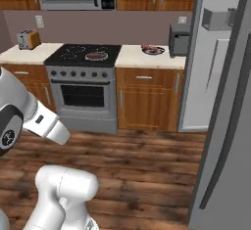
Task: Place the cold items (tomato and tangerine) from the fridge in one tupperware on the dining counter. Place the warm items (hot dog and kebab skewer) in the stove area in another tupperware.
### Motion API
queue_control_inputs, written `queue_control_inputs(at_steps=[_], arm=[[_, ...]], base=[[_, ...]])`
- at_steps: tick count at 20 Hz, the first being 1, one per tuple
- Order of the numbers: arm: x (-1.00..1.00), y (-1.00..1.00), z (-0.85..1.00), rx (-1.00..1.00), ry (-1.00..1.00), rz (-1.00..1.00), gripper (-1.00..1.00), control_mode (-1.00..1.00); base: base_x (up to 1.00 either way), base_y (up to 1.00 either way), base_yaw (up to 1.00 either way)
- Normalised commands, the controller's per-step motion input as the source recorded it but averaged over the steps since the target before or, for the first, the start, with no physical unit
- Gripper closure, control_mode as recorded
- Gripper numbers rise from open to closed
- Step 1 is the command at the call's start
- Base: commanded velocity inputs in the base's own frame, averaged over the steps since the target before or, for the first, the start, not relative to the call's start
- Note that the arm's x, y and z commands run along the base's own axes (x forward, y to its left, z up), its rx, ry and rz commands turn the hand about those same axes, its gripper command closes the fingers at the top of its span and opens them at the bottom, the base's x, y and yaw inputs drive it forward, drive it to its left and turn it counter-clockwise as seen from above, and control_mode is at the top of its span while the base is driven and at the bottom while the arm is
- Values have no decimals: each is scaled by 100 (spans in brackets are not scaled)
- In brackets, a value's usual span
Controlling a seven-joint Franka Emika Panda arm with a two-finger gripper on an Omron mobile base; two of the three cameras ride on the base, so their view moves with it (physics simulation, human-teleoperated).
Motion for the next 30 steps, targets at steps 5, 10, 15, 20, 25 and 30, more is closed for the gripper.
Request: queue_control_inputs(at_steps=[5, 10, 15, 20, 25, 30], arm=[[0, 0, 0, 0, 0, 0, -100, 100], [0, 0, 0, 0, 0, 0, -100, 100], [0, 0, 0, 0, 0, 0, -100, 100], [0, 0, 0, 0, 0, 0, -100, 100], [0, 0, 0, 0, 0, 0, -100, 100], [0, 0, 0, 0, 0, 0, -100, 100]], base=[[68, 37, -50], [86, 55, -23], [99, 55, 1], [100, 26, 19], [93, 12, 35], [65, -8, 45]])
